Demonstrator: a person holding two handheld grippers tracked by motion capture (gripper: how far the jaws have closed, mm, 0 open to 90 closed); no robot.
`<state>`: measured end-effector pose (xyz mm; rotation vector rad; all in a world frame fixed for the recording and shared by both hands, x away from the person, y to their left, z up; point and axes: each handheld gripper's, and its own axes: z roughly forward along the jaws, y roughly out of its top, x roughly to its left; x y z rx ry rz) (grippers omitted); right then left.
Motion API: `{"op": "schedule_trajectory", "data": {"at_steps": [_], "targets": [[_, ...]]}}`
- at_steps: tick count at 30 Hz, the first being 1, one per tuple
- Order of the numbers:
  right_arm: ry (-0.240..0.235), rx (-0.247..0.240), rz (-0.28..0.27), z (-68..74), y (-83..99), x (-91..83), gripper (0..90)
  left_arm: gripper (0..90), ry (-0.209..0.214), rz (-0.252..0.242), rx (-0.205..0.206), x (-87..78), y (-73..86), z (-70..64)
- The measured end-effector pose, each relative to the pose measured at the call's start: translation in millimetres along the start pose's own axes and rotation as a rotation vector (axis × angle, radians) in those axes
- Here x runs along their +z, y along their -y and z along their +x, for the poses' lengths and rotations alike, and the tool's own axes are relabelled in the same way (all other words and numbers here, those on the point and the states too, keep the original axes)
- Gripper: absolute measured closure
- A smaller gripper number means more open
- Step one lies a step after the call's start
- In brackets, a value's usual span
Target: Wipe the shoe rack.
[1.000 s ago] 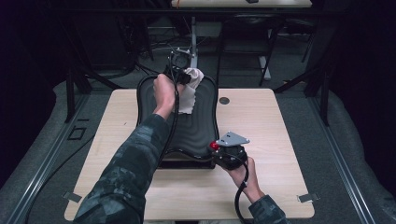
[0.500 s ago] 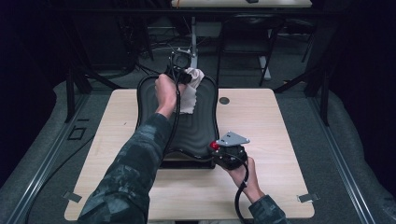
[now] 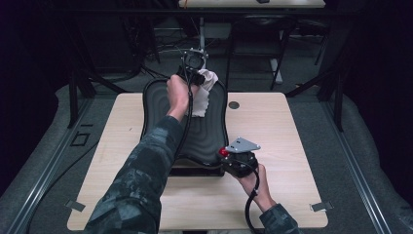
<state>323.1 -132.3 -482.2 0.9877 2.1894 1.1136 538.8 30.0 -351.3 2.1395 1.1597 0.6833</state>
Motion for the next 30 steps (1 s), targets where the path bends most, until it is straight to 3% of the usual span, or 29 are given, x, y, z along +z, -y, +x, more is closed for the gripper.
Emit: {"op": "schedule_trajectory", "data": {"at_steps": [16, 30], "targets": [[0.0, -0.003, -0.002, -0.5, 0.0, 0.2, 60.1, 83.3, 0.063, 0.057, 0.041, 9.4, -10.2, -16.6], [-0.002, 0.0, 0.009, -0.6, 0.1, -0.8, 60.0, 83.4, 0.116, 0.048, 0.024, 13.8, -7.6, -27.5]]}}
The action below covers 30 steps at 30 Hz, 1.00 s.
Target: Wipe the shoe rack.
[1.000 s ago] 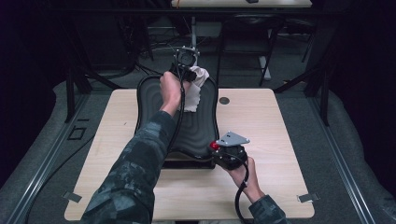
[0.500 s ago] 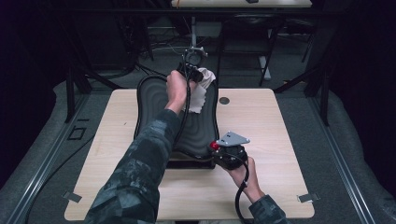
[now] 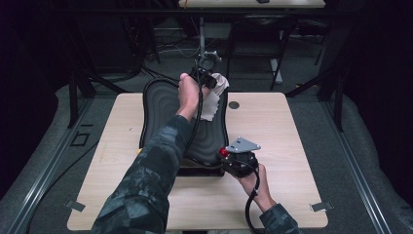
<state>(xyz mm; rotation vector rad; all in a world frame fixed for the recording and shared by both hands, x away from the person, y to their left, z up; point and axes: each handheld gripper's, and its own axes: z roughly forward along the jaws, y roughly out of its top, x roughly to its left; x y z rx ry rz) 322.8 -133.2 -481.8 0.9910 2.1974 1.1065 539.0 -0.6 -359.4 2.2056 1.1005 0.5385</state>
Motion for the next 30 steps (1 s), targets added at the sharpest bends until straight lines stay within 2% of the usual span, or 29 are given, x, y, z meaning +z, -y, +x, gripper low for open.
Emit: {"op": "schedule_trajectory", "data": {"at_steps": [14, 23, 30], "targets": [[0.0, -0.003, -0.001, -0.1, 0.2, 0.0, 60.0, 83.5, 0.033, 0.002, 0.024, 1.7, 6.3, -11.5], [-0.002, -0.003, -0.003, -0.2, 0.4, 0.0, 60.0, 83.5, 0.058, 0.012, 0.06, 2.5, 12.9, -23.4], [-0.003, -0.004, -0.016, -0.8, 0.8, 0.9, 59.9, 83.5, 0.068, 0.013, 0.055, 1.9, 16.6, -25.5]]}}
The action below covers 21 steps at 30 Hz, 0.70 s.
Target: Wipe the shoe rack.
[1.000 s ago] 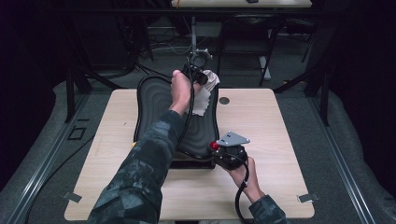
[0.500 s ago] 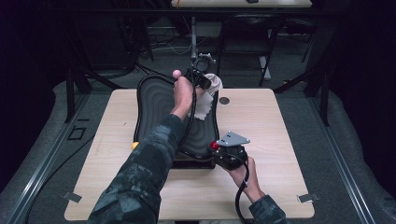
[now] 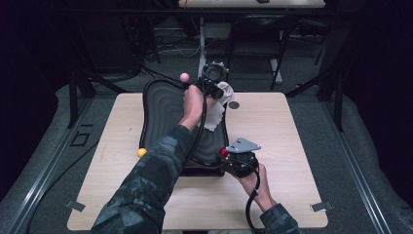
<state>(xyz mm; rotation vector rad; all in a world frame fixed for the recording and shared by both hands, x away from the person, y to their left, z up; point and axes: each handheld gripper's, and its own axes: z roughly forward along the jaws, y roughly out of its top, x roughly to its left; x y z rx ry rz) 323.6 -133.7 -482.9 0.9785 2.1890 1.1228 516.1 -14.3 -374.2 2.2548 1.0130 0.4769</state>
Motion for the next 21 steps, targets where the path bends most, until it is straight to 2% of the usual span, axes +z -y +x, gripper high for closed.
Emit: {"op": "schedule_trajectory", "data": {"at_steps": [21], "targets": [[-0.01, 0.016, -0.013, -1.6, 1.9, -0.4, 59.8, 83.6, 0.037, -0.018, 0.009, -3.8, 26.9, -13.1]]}}
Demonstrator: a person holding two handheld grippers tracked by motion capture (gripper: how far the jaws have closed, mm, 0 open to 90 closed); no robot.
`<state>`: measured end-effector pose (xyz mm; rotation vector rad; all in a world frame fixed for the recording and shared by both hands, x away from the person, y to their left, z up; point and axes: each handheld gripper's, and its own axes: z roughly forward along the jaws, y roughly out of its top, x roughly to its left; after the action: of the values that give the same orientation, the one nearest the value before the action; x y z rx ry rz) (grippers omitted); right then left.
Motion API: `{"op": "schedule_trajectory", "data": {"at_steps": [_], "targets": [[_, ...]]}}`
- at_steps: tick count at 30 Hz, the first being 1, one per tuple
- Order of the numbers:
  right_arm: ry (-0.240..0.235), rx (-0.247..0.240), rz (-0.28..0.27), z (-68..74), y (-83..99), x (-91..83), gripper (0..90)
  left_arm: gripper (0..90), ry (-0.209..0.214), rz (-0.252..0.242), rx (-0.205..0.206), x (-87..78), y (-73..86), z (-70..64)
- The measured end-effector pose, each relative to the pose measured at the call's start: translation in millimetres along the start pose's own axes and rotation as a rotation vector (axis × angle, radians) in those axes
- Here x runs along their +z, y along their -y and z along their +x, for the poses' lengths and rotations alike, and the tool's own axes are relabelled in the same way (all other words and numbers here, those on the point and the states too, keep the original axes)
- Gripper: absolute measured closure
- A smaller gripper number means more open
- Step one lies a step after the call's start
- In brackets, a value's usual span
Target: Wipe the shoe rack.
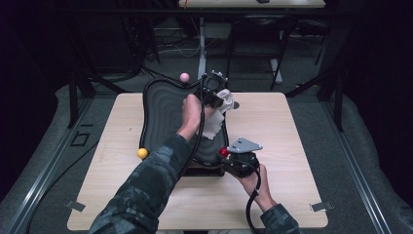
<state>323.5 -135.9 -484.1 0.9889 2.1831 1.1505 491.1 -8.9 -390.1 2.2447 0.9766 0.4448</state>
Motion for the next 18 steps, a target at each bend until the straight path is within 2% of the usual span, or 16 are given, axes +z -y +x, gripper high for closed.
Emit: {"op": "schedule_trajectory", "data": {"at_steps": [12, 17, 18], "targets": [[-0.02, 0.027, 0.002, -1.0, -0.5, -0.5, 58.6, 83.6, 0.019, 0.005, 0.044, -6.1, 23.7, -10.5], [-0.002, 0.057, 0.026, -4.7, -0.9, -4.2, 43.4, 83.6, 0.028, 0.009, 0.058, -7.7, 30.7, -14.7], [-0.011, 0.067, 0.025, -5.8, -1.0, -4.9, 39.9, 83.6, 0.033, 0.01, 0.061, -8.0, 32.8, -15.6]]}}
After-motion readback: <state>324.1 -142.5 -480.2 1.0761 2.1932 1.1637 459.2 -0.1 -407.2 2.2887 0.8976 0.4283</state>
